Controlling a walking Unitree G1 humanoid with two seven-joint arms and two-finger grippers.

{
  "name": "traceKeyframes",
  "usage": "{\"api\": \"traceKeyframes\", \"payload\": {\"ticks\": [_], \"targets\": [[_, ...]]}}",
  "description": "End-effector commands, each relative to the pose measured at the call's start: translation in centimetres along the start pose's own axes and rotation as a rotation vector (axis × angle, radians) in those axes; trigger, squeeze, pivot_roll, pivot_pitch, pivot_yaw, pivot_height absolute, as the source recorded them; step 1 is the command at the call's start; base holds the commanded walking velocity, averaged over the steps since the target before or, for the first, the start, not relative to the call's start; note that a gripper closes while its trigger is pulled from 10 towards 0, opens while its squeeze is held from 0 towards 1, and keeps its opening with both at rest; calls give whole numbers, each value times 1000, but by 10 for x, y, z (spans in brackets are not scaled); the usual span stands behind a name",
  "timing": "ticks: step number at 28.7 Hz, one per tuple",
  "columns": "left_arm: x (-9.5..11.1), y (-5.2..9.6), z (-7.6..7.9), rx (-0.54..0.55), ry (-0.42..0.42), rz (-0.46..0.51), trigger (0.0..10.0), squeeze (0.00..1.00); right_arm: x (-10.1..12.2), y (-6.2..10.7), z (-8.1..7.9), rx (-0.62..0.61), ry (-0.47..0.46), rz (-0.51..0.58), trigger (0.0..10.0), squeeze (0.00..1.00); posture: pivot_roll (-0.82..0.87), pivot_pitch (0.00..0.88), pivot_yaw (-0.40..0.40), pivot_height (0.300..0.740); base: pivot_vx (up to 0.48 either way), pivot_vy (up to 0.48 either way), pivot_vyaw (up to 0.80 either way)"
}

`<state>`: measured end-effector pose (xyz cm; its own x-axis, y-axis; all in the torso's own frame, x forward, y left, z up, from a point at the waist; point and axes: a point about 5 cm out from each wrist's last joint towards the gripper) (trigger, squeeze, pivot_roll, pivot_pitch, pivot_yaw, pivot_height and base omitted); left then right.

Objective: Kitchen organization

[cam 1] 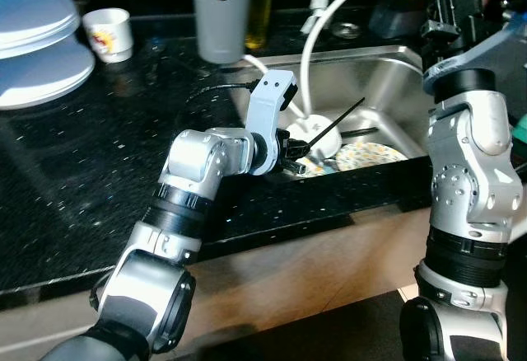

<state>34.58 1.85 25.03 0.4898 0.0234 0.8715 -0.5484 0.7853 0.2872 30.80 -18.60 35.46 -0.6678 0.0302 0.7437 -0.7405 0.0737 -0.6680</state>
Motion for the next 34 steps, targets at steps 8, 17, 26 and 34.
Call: {"api": "traceKeyframes", "payload": {"ticks": [8, 17, 26, 34], "targets": [[4, 6, 7, 44, -46, 168, 10000, 0, 0, -1, 1, -6, 2, 19, 10000, 0, 45, 0, -22, 740, 0, 0, 0], [26, 23, -2, 126, -93, 415, 10000, 1000, 0, -1, 3, -12, 5, 21, 10000, 0, 46, 0, -25, 740, 0, 0, 0], [54, 57, -18, 198, -58, 687, 10000, 0, -1, -2, 2, -12, -2, 29, 10000, 0, 51, 0, -26, 740, 0, 0, 0], [60, 74, -30, 237, -52, 779, 10000, 0, -3, 0, 0, -13, -2, 32, 10000, 0, 61, 0, -21, 740, 0, 0, 0]]}}
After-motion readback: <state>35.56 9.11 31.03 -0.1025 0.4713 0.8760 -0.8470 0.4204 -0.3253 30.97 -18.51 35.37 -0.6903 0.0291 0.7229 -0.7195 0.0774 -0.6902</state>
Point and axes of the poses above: a point about 5 cm out from each wrist's last joint towards the gripper, its own y axis pointing back from the gripper into the wrist, its own x axis along the axis of the wrist's last joint, z = x × y, and after that the axes turned 10 degrees about y, right-handed
